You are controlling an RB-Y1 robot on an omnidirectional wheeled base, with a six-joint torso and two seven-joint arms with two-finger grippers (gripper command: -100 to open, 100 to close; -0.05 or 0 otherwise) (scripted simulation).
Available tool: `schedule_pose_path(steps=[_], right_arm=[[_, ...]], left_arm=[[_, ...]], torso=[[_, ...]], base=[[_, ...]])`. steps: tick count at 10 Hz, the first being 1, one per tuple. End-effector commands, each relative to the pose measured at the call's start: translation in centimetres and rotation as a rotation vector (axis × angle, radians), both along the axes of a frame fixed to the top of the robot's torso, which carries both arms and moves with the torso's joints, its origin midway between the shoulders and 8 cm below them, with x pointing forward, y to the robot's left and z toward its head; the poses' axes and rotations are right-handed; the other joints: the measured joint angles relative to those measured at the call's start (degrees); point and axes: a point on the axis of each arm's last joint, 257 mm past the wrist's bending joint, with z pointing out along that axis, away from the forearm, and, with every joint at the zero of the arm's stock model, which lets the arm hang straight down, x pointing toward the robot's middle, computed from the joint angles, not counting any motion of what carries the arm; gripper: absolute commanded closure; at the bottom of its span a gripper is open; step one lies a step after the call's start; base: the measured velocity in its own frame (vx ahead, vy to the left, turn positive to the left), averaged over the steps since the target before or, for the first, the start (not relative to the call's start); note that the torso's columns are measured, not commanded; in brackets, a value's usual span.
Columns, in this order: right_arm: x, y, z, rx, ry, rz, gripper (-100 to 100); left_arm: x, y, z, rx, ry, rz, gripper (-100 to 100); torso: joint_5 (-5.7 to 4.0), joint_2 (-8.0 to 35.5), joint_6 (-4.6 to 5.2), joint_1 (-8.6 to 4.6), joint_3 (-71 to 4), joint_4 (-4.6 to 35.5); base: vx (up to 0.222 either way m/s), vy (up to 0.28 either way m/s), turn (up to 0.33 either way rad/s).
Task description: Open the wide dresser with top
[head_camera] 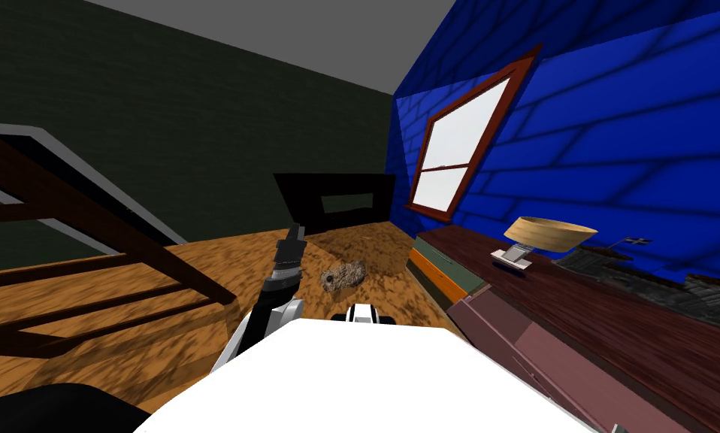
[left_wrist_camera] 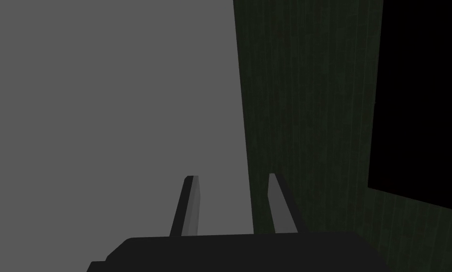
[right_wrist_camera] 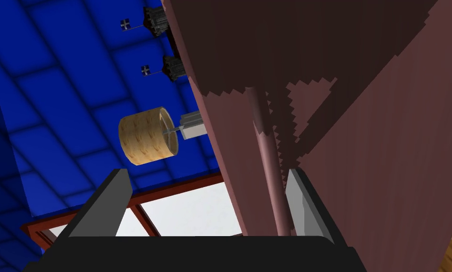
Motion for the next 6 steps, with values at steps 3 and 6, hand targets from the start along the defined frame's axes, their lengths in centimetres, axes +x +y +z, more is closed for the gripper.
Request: schedule_pose_path(steps=[3, 6], right_arm=[[0.2, -1.3, 0.4, 0.021, 0.007, 0.005, 0], [0.0, -0.8, -0.3, 0.039, 0.016, 0.006, 0]], left_arm=[[0.0, 0.0, 0.0, 0.0, 0.0, 0.0, 0], [0.0, 0.0, 0.0, 0.0, 0.0, 0.0, 0]], torso=[[0.16, -0.07, 0.05, 0.16, -0.1, -0.04], [-0.1, -0.03, 0.17, -0.14, -0.02, -0.09]], base=[[-0.004, 0.035, -0.007], [0.0, 0.0, 0.0]])
